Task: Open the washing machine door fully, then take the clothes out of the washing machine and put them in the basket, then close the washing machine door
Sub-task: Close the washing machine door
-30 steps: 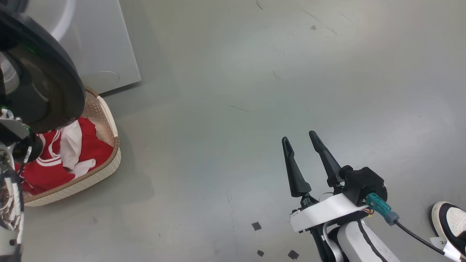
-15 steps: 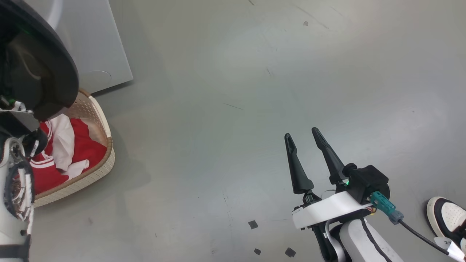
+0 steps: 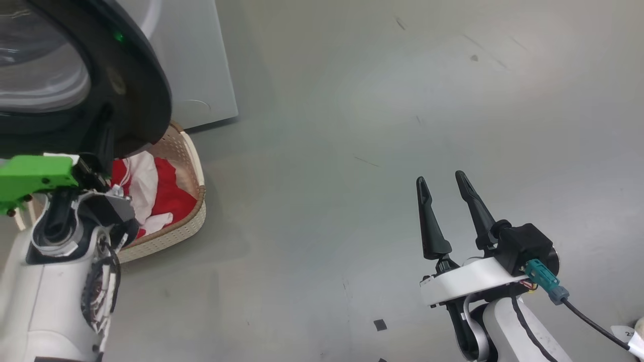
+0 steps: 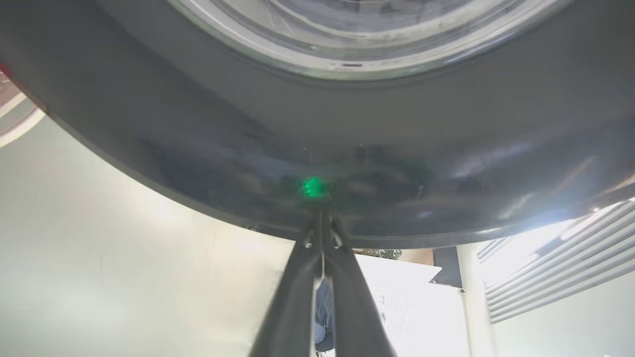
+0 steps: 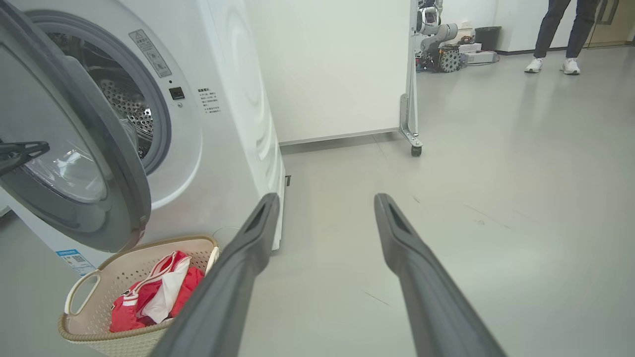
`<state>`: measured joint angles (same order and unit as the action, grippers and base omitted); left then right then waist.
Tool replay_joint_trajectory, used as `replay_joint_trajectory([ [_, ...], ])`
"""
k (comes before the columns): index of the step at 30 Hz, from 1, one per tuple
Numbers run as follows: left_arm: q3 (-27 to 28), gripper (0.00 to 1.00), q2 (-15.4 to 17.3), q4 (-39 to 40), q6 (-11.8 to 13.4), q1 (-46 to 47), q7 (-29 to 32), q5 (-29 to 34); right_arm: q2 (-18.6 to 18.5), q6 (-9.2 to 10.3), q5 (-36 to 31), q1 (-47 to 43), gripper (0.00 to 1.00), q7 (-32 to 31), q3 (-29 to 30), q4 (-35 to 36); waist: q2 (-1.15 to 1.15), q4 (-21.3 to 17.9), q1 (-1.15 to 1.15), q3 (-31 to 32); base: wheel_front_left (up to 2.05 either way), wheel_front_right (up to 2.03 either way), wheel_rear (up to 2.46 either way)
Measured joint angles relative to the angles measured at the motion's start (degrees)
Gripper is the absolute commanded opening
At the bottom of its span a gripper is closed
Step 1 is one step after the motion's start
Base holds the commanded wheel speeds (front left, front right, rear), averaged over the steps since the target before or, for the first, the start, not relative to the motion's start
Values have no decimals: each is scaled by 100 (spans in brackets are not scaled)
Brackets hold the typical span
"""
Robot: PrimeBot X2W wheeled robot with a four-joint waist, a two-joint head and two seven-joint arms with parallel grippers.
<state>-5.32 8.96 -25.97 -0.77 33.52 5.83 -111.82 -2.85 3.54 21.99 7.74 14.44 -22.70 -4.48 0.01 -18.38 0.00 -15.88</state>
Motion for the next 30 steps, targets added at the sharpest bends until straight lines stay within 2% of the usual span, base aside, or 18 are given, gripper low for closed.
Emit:
replay_joint_trajectory([
  [4,-242,0,31,3,-264,-311,68,332,0,-107,-78,5,100,0,65,-70,0,285,0,140,0,0,0],
  [9,-645,0,299,63,-501,-670,59,1062,-3,-219,-151,9,100,0,181,-151,0,656,0,341,0,0,0],
  [14,-921,0,364,179,-567,-1012,-76,1537,-12,-299,-146,5,100,0,346,-162,0,1038,0,561,0,0,0],
  [17,-1154,0,476,278,-611,-1159,-275,2095,-63,-347,-148,-4,100,0,433,-162,0,1277,0,696,0,0,0],
  [21,-1579,0,809,459,-615,-1290,-669,3166,-82,-347,-175,-49,100,0,568,-153,0,1600,0,872,0,0,0],
  [25,-1729,0,1029,615,-615,-1515,-1162,3806,-73,-381,-191,-194,100,0,603,-154,0,1896,0,1051,0,0,0],
  [30,-1850,0,1168,735,-615,-1823,-1633,4318,-67,-421,-207,-296,100,0,608,-154,0,2120,0,1244,0,0,0],
])
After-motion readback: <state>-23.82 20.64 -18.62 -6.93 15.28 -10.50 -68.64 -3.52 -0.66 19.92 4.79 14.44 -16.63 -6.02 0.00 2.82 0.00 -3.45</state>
